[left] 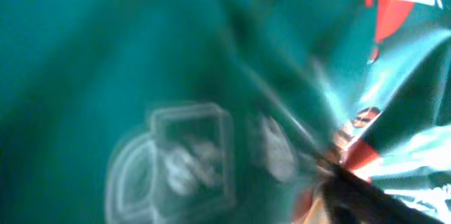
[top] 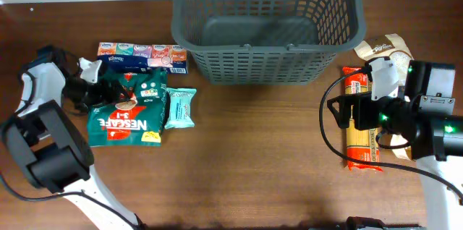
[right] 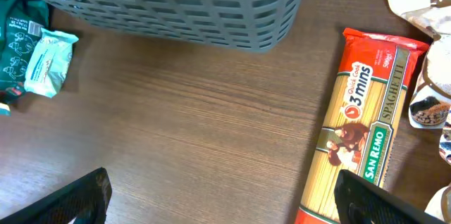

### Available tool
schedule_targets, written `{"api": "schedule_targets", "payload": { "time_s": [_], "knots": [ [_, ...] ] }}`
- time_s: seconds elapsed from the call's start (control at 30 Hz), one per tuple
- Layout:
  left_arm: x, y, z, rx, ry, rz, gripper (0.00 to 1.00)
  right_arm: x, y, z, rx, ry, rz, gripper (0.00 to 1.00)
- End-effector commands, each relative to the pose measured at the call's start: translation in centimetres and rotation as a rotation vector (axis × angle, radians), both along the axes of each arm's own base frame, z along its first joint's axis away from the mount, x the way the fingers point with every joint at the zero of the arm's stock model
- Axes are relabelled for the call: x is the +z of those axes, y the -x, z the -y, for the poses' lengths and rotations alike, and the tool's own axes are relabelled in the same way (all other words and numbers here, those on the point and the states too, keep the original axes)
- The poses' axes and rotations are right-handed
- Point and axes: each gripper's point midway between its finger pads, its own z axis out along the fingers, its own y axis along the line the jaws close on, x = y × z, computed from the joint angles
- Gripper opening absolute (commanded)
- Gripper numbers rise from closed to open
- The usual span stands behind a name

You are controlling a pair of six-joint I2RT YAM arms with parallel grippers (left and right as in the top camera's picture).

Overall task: Pack container
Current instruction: 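Reach the left gripper to the green Nescafé bag and grasp it, then lift the Nescafé bag with the left gripper and drop it into the basket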

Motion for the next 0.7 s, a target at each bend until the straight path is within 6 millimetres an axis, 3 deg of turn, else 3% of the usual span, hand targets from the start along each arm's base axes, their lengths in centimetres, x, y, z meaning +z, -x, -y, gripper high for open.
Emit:
{"api": "schedule_targets", "payload": {
  "time_s": [0.0, 0.13, 0.17, 0.47, 0.67],
  "knots": [
    [-3.2, 0.8, 0.5, 0.003, -0.002, -0.094, 0.61, 0.5, -0.2, 0.0, 0.000, 0.008, 0.013, 0.99],
    [-3.4, 0.8, 0.4, 0.015, -0.001, -0.104, 0.09, 0.5, -0.2, 0.0, 0.000, 0.008, 0.013, 0.99],
    [-3.4, 0.8, 0.4, 0.022, -0.002, -0.107, 0.02, 0.5, -0.2, 0.0, 0.000, 0.008, 0.013, 0.99],
    [-3.3, 0.9, 0.3, 0.023, -0.002, -0.110, 0.02, 0.5, -0.2, 0.0, -0.001, 0.008, 0.011, 0.99],
    [-0.2, 0.1, -0.6, 0.035, -0.010, -0.090, 0.02, 0.5, -0.1, 0.0, 0.000, 0.007, 0.009, 0.99]
  ]
}}
